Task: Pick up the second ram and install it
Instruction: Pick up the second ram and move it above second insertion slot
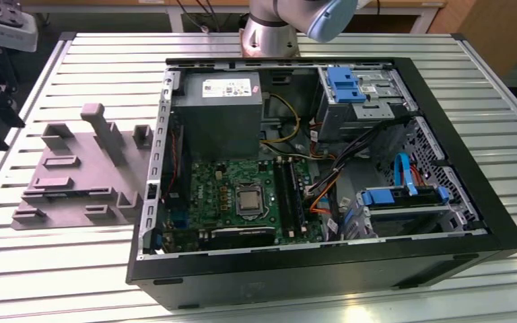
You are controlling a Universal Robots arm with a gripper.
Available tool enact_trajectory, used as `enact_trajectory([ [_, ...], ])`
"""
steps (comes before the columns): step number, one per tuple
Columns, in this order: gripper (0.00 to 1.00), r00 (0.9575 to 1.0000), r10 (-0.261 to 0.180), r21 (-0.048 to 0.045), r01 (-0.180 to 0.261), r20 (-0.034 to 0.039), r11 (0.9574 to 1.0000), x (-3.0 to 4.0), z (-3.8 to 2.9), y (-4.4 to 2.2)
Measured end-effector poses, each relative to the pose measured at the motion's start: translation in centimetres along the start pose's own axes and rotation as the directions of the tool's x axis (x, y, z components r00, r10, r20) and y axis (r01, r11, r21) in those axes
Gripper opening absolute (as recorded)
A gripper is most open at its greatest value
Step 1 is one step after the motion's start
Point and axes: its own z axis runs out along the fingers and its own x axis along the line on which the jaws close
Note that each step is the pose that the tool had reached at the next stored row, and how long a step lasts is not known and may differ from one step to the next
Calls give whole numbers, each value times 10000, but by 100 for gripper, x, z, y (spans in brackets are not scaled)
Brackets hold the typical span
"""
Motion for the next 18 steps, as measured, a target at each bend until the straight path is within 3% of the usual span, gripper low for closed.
enact_trajectory([
  [8, 47, 9999, -166, 1, 166, -6, 9999, 29, 144, -9],
  [13, 47, 9977, -673, 2, 673, -24, 9977, 37, 214, -13],
  [18, 47, 9975, -702, 7, 702, -25, 9975, 60, 299, -18],
])
